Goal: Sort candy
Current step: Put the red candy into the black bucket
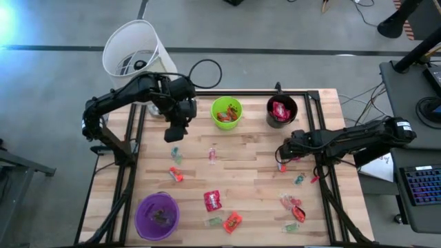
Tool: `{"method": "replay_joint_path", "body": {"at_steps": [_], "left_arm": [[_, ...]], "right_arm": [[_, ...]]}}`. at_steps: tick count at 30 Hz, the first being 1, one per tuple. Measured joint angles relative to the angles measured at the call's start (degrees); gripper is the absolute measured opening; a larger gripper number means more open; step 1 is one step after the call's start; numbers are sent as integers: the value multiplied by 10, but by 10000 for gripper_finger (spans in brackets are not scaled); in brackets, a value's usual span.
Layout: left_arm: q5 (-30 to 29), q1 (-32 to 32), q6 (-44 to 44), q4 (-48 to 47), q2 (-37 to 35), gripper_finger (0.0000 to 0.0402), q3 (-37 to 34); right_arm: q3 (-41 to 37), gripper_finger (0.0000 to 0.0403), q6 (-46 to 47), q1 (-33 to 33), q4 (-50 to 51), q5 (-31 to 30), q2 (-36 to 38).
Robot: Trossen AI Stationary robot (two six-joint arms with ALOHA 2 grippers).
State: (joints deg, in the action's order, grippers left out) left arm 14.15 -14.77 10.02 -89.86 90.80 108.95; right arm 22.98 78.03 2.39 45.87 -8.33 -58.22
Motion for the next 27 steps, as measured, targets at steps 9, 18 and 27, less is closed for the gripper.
{"method": "replay_joint_path", "body": {"at_steps": [9, 18, 27], "left_arm": [[0, 0, 0, -1, 0, 137, 0], [0, 0, 0, -1, 0, 137, 0], [0, 0, 0, -1, 0, 137, 0]], "right_arm": [[30, 11, -13, 0, 7, 11, 3], [108, 10, -43, 0, 24, 8, 4], [219, 9, -87, 0, 63, -56, 4]]}}
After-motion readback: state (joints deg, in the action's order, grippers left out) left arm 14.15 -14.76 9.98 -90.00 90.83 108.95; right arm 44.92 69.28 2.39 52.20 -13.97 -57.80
